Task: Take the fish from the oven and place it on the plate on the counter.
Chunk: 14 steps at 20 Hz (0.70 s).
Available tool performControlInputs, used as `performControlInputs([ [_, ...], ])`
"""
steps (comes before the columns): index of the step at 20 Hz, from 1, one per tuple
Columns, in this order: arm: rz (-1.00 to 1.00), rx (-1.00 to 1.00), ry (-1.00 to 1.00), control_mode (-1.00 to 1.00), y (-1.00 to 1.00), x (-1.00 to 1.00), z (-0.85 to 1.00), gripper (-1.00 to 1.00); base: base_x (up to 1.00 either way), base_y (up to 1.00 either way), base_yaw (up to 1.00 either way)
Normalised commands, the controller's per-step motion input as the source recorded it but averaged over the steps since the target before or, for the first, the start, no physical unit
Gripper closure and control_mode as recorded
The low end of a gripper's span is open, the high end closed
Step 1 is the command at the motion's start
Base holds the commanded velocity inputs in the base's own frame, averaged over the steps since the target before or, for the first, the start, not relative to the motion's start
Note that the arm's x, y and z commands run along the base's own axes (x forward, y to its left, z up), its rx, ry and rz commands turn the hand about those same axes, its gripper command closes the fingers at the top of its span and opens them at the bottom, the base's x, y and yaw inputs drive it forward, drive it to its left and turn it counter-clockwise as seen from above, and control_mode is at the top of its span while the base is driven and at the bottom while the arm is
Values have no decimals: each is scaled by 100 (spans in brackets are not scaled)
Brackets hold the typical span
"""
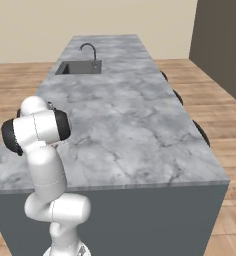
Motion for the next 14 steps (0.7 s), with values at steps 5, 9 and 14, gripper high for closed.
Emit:
performControlInputs([
  [5,-3,0,0,-100,0,-34,59,-100,0,0,0],
  [9,-1,0,-7,-100,0,-31,95,-100,0,0,0],
  [14,0,0,-16,-100,0,-46,100,-100,0,0,0],
])
